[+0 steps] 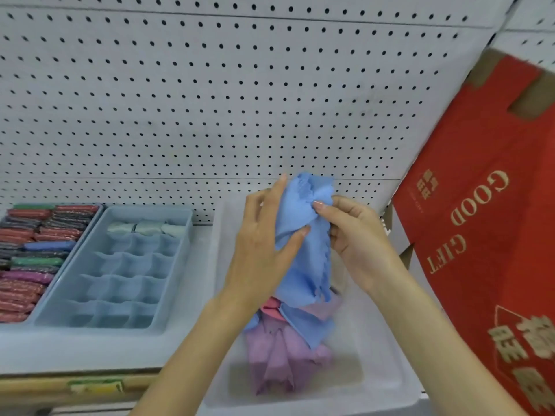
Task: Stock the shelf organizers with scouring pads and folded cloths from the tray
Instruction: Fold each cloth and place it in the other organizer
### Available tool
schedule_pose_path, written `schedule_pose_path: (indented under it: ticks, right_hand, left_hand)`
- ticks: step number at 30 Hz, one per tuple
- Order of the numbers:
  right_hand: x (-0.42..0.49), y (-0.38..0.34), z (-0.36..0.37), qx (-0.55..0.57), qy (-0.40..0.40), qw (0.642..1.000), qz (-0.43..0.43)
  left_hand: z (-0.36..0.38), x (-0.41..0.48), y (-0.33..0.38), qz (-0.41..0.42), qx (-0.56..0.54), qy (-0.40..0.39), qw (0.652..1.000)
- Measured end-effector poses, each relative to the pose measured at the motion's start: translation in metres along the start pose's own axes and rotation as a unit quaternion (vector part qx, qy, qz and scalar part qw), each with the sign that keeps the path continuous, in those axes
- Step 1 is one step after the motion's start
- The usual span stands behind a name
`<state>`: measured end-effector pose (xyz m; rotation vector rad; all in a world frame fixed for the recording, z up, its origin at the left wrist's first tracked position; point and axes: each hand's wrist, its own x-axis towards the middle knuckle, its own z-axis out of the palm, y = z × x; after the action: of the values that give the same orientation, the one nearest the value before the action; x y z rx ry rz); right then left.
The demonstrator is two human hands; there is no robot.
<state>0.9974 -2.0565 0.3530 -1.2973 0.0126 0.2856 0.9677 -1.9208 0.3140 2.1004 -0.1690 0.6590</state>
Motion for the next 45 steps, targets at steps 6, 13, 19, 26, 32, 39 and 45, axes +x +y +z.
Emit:
schedule_pose_path:
  ticks: [6, 13, 19, 26, 32, 39, 45]
  right_hand:
    - [-0.007, 0.002, 0.005, -0.004, 0.001, 1.000, 0.000]
    - [-0.016, 0.009, -0.001, -0.037, -0.004, 0.999, -0.014]
    - [-0.020, 0.006, -0.002, -0.025, 0.020, 0.999, -0.026]
    - [-0.018, 0.013, 0.006, -0.108, 0.129, 0.975, -0.143]
    - [-0.022, 0.020, 0.006, -0.124, 0.141, 0.967, -0.174]
    - [-0.021, 0.007, -0.007, -0.183, 0.120, 0.960, -0.177]
    - [-0.020, 0.010, -0.007, -0.303, 0.181, 0.914, -0.202]
  left_hand:
    - [-0.012, -0.001, -0.004, 0.080, 0.033, -0.006, 0.996]
    - [-0.020, -0.007, 0.004, -0.248, -0.340, -0.008, 0.907]
    - [-0.031, -0.009, 0.001, -0.250, -0.401, -0.042, 0.880]
    - [-0.038, -0.005, -0.003, -0.235, -0.414, -0.051, 0.878]
    - [-0.028, -0.007, -0.004, -0.262, -0.316, -0.026, 0.911]
    - [-0.040, 0.004, -0.005, -0.265, -0.320, -0.055, 0.908]
    - [-0.042, 0.020, -0.012, -0.199, -0.192, -0.059, 0.959]
